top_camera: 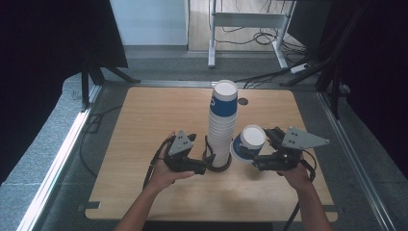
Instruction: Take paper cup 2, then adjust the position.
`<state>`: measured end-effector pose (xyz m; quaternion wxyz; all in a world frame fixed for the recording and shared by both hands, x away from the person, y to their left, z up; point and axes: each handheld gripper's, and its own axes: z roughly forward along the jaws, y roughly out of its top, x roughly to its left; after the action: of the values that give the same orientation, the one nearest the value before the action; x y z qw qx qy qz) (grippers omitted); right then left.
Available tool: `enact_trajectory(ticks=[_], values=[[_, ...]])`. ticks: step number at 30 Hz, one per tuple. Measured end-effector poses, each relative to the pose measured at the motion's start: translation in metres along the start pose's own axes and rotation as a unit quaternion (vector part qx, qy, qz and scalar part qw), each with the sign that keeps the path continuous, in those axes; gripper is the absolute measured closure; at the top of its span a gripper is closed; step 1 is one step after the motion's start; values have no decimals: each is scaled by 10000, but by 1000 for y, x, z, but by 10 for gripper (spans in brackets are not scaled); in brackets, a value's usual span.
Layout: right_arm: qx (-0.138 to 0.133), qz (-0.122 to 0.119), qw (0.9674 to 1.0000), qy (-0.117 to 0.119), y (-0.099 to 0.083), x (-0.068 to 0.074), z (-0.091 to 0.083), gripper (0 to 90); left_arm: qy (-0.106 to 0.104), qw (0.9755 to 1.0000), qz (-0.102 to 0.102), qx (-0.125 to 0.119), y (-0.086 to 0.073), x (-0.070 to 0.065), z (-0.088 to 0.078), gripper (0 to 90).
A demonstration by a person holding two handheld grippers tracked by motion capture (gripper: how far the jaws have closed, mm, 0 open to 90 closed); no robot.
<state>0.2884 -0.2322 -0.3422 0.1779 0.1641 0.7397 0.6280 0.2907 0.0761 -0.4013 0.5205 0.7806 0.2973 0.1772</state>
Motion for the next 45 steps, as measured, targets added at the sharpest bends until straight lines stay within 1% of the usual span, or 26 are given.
enact_trajectory(ticks=[2,4,9,12,15,16,18,21,24,25,26,28,30,31,33,38,40,42,45], values=[[15,1,10000,9,-4,2,2,262,-60,10000,-13,-8,-5,-1,-2,91],[36,3,10000,17,-9,4,4,262,-155,9998,-73,-26,-11,-3,-3,100],[74,29,10000,-14,-21,8,7,262,-211,9995,-211,-90,-25,-5,-8,101],[106,61,9999,-17,-31,12,10,262,-241,9994,-218,-120,-32,-8,-11,102],[124,108,9999,-25,-40,15,13,262,-214,9994,-241,-126,-39,-10,-13,102],[140,118,9998,-27,-43,16,15,262,-222,9994,-243,-104,-40,-10,-13,104],[159,141,9998,-40,-49,18,17,262,-153,9997,-202,-65,-42,-12,-14,113],[167,174,9997,-54,-56,20,20,262,-179,9995,-254,-85,-45,-14,-17,119],[140,254,9996,-44,-63,21,22,262,-131,9996,-236,-87,-49,-16,-20,119],[120,274,9995,-35,-65,21,23,262,-139,9995,-259,-99,-51,-17,-21,119],[159,305,9994,-31,-67,22,24,262,-148,9994,-282,-102,-52,-17,-22,119],[223,246,9994,-43,-69,23,26,262,-125,9995,-281,-92,-55,-18,-22,119],[156,319,9994,49,-71,24,27,262,-129,9995,-284,-59,-57,-19,-21,119],[141,355,9992,75,-72,24,27,262,-132,9994,-316,-62,-58,-20,-20,119],[202,334,9992,50,-74,25,29,262,-198,9991,-362,-61,-60,-22,-18,119],[260,351,9990,63,-79,26,33,262,-141,9995,-269,-3,-61,-28,-16,117],[223,390,9989,107,-79,26,34,262,-122,9996,-269,-47,-62,-28,-16,94],[162,453,9987,174,-80,26,34,262,-157,9994,-303,-56,-61,-27,-17,80],[208,452,9987,120,-81,26,34,262,-164,9993,-327,-61,-61,-27,-17,66]])
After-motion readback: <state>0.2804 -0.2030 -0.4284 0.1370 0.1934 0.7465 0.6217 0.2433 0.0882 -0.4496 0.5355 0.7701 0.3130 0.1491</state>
